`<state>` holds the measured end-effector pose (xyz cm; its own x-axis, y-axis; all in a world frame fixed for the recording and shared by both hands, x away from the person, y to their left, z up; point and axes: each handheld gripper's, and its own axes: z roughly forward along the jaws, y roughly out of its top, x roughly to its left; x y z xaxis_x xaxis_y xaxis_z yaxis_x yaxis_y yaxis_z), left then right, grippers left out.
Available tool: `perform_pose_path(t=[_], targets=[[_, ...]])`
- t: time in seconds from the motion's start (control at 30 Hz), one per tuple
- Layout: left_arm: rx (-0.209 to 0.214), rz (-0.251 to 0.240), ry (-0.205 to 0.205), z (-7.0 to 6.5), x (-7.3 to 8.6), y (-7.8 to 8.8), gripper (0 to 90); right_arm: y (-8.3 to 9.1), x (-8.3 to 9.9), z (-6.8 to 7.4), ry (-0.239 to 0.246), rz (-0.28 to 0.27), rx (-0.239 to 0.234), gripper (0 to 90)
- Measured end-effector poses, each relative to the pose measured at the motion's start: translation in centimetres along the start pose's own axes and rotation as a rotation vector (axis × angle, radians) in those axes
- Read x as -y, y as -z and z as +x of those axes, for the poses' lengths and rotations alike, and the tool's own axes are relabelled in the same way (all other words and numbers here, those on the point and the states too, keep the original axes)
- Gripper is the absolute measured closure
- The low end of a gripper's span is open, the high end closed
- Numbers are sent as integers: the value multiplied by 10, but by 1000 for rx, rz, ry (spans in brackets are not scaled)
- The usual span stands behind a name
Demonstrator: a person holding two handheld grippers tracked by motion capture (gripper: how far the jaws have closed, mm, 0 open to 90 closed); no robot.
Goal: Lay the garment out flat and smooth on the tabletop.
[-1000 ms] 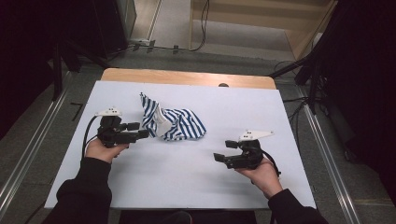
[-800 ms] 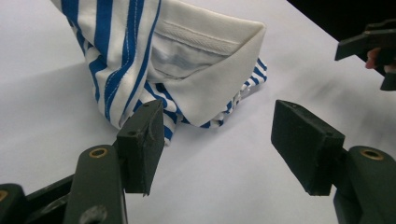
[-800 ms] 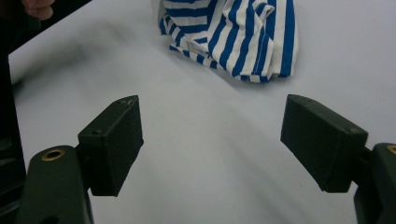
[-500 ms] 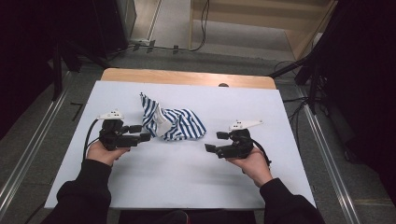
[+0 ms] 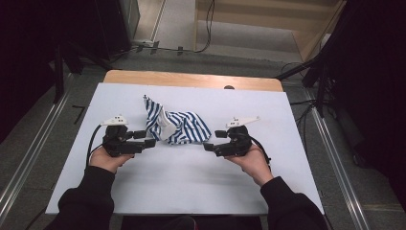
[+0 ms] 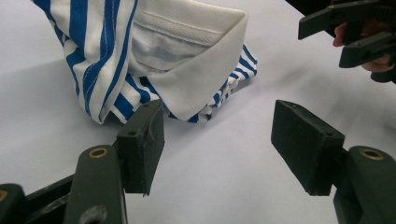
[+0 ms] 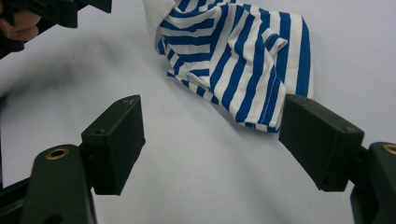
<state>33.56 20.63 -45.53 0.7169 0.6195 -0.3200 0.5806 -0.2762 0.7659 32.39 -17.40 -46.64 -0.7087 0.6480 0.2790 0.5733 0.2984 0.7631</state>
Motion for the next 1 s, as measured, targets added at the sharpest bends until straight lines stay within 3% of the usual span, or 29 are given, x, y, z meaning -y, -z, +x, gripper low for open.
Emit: perform_pose_path(t=[0.47,1.0], targets=[[-2,14,8,1,6,0,353,-19,-18,-9,9,23,22,244],[-18,13,20,3,14,6,353,-48,-46,-6,75,39,3,256]])
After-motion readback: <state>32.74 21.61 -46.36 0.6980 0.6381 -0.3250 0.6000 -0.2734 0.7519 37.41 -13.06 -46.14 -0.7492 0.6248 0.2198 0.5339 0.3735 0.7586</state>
